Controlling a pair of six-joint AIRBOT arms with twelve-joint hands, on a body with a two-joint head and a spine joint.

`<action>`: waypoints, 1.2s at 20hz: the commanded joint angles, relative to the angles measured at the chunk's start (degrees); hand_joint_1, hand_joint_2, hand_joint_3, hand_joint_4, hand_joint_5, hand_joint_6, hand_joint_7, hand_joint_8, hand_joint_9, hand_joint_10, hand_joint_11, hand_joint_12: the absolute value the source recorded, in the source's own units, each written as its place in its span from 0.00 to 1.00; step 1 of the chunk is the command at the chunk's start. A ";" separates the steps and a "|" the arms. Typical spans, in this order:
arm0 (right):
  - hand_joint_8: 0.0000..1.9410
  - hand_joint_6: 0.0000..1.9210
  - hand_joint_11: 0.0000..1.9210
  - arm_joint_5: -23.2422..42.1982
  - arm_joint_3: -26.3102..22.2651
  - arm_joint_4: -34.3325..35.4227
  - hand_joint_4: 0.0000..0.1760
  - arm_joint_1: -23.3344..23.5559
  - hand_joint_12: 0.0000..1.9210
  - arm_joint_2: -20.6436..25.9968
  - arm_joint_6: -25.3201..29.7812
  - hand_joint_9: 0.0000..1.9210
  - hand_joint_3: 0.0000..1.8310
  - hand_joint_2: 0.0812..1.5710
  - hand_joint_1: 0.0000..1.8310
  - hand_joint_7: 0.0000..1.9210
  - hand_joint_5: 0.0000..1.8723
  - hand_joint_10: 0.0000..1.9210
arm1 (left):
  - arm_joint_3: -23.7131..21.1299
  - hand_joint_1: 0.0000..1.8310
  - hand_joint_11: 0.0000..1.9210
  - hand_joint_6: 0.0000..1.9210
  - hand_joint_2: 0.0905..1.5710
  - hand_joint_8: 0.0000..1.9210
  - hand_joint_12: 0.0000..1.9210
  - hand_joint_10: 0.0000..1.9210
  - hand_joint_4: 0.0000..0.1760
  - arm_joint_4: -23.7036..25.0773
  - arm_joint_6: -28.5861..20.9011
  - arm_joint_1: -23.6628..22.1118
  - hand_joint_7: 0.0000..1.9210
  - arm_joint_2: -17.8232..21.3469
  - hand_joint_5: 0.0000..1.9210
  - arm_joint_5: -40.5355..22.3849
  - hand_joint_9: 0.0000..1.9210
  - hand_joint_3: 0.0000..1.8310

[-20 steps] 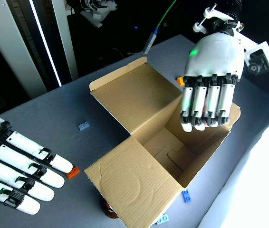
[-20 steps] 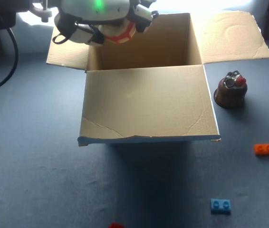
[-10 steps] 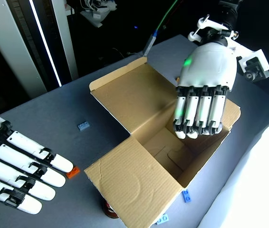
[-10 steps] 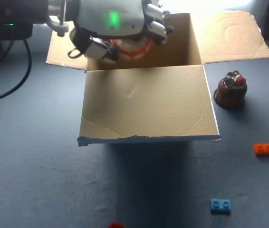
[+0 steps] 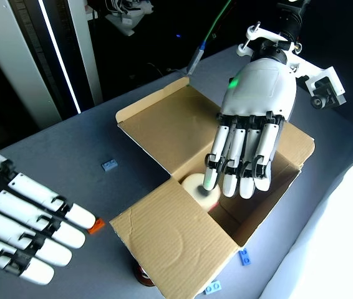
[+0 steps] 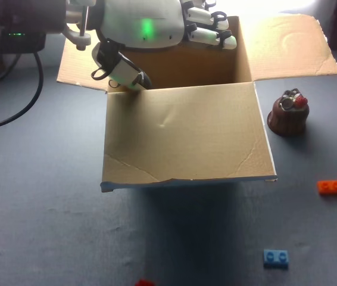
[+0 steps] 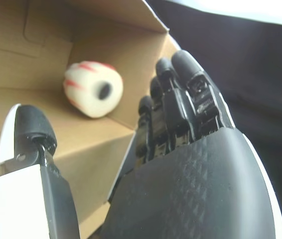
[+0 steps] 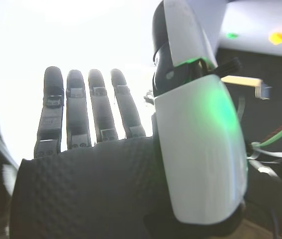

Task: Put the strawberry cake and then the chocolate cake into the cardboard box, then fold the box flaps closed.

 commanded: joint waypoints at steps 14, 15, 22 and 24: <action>0.00 0.00 0.00 -14.17 15.49 16.85 0.00 11.65 0.32 -15.51 3.56 0.09 0.00 0.65 0.54 0.07 0.07 0.00 | 7.43 0.43 0.03 0.00 0.63 0.00 0.62 0.00 0.30 -1.42 -1.50 -6.80 0.16 2.52 0.11 -0.38 0.23 0.00; 0.00 0.00 0.00 -14.17 17.28 17.45 0.00 11.96 0.32 -17.35 3.55 0.09 0.00 0.65 0.54 0.07 0.07 0.00 | 8.14 0.42 0.03 0.00 0.63 0.00 0.62 0.00 0.30 -1.37 -2.59 -7.14 0.16 2.81 0.11 -0.32 0.22 0.01; 0.00 0.00 0.00 -15.08 26.61 19.58 0.00 13.15 0.33 -27.48 3.56 0.10 0.00 0.64 0.56 0.07 0.07 0.00 | 9.88 0.40 0.04 0.00 0.63 0.00 0.61 0.00 0.30 -0.94 -17.75 -8.04 0.17 6.94 0.11 4.33 0.23 0.00; 0.00 0.00 0.00 -14.82 28.41 20.05 0.00 13.09 0.31 -29.52 3.56 0.10 0.00 0.65 0.56 0.07 0.07 0.00 | 9.73 0.39 0.04 0.00 0.64 0.00 0.61 0.00 0.30 0.84 -23.88 -8.06 0.16 8.31 0.10 6.12 0.22 0.00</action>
